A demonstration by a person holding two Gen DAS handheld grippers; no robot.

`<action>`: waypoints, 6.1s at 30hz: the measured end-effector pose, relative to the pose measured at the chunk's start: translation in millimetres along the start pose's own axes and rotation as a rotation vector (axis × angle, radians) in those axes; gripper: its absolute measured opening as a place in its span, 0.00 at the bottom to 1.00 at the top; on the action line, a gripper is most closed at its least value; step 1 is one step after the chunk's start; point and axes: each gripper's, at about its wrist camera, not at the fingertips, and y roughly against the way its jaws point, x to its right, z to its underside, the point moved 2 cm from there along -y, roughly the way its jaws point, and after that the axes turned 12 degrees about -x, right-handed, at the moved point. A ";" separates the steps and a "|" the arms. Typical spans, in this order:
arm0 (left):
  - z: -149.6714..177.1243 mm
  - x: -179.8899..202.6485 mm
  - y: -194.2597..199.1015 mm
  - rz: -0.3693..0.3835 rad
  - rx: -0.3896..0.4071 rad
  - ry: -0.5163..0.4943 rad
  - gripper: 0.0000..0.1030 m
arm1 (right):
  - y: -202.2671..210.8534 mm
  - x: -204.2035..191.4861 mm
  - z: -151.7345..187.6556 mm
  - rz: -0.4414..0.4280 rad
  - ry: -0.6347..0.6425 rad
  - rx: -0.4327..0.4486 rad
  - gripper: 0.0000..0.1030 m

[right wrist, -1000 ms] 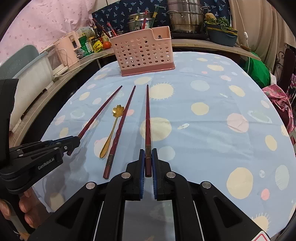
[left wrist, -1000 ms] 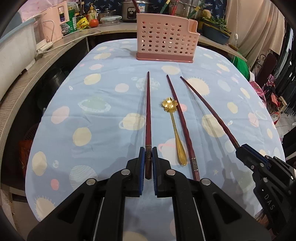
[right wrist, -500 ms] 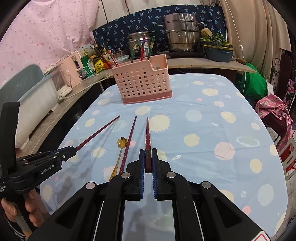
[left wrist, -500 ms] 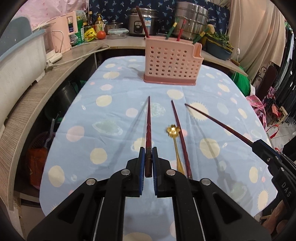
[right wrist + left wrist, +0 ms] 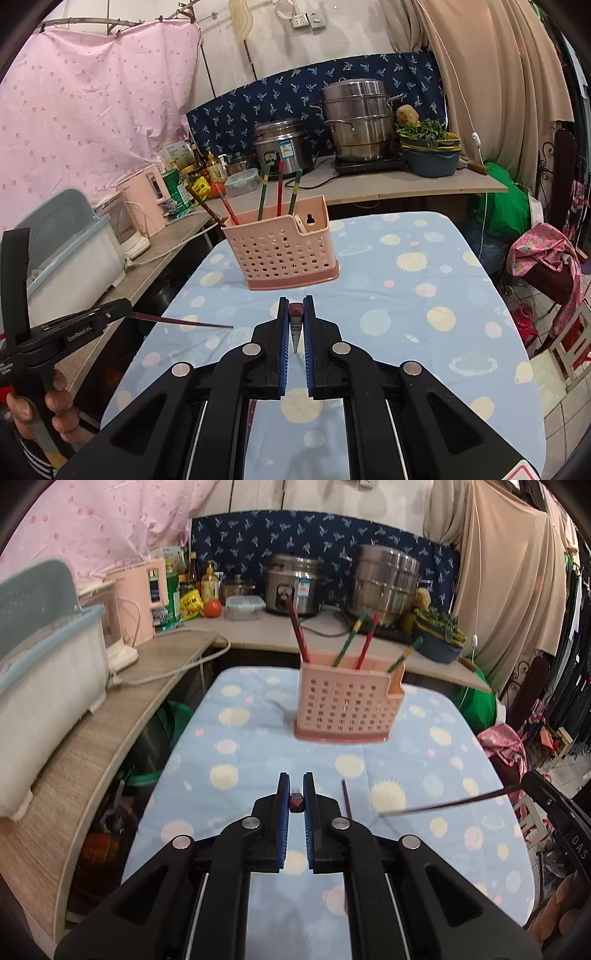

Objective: Organize utensils
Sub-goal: 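Lift both chopsticks up over the pink holder with both tools, then lower both chopsticks into the pink holder and open both tools, then move both open tools back down to the last chopstick and spoon, then grasp the last dark red chopstick with the right tool, then grasp the gold flower spoon by its handle with the left tool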

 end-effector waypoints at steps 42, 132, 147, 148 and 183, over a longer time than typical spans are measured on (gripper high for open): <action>-248.7 15.4 -8.1 0.061 0.340 0.062 0.07 | -91.5 0.4 -236.0 -0.095 -0.147 0.253 0.07; 123.8 -24.5 -93.5 -0.087 -0.276 0.007 0.54 | -110.9 -65.9 164.4 0.014 0.165 -0.358 0.09; 125.0 19.2 -98.3 0.018 -0.298 -0.046 0.67 | -95.4 -0.3 147.9 0.067 -0.008 -0.313 0.07; 125.4 23.4 -100.0 0.024 -0.301 -0.050 0.67 | -94.7 3.1 147.6 0.068 -0.017 -0.312 0.07; 112.8 42.7 -82.2 0.052 -0.247 -0.070 0.10 | -63.5 11.2 129.8 0.011 -0.058 -0.233 0.07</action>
